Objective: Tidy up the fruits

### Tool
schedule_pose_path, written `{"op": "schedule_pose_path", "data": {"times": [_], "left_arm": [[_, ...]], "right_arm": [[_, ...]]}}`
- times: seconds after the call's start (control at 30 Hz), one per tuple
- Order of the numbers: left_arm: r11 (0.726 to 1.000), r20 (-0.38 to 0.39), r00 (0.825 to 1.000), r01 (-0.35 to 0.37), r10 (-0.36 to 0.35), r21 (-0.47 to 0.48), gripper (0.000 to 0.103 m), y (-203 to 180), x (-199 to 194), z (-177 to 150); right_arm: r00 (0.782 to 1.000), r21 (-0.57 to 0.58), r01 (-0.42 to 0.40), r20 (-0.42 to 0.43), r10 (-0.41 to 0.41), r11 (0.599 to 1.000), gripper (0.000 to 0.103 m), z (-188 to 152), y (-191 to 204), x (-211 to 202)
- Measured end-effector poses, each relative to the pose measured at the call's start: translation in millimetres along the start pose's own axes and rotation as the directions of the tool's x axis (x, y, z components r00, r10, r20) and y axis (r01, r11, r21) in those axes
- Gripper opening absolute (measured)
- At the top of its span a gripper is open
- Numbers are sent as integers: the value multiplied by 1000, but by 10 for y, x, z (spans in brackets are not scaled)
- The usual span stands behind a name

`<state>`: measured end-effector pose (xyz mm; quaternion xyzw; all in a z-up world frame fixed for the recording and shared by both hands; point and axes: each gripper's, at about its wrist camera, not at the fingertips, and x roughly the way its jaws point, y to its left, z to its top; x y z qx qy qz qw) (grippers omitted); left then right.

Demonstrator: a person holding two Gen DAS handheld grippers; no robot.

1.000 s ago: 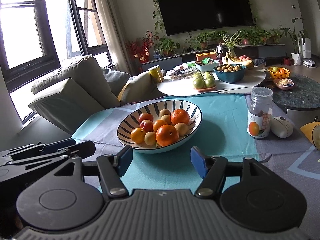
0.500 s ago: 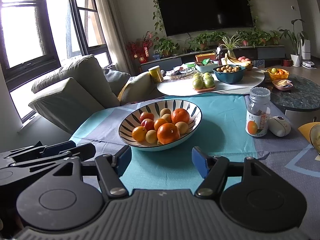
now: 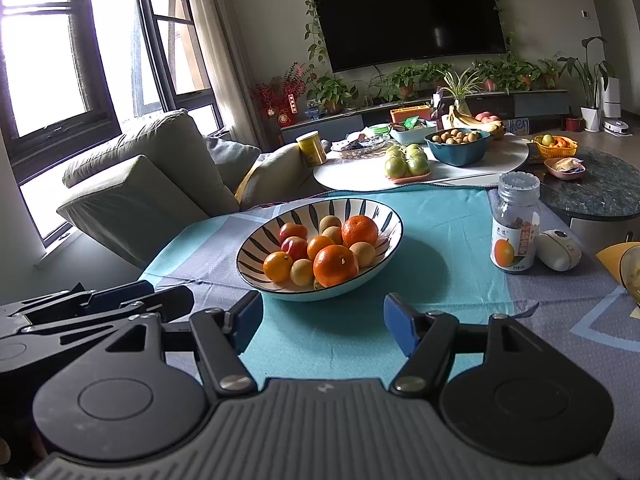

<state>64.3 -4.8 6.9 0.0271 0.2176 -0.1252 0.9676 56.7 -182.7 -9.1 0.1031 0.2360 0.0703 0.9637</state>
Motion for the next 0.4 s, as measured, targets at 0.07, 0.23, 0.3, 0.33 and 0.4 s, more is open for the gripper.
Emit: {"op": "schedule_pose_path", "data": {"times": [0.07, 0.23, 0.3, 0.33, 0.4], "left_arm": [[1000, 0, 1000, -3, 3, 2, 35, 3, 7, -1], [1000, 0, 1000, -14, 14, 16, 35, -18, 27, -14], [1000, 0, 1000, -14, 14, 17, 35, -23, 30, -13], [1000, 1, 1000, -14, 14, 17, 35, -27, 31, -15], [1000, 0, 1000, -12, 12, 20, 35, -30, 34, -15]], "right_arm": [[1000, 0, -1, 0, 1, 1000, 78, -1, 0, 0], [1000, -1, 0, 0, 0, 1000, 78, -7, 2, 0], [1000, 0, 1, 0, -1, 1000, 78, -9, 1, 1], [1000, 0, 0, 0, 0, 1000, 78, -8, 3, 0], [1000, -1, 0, 0, 0, 1000, 78, -7, 3, 1]]}}
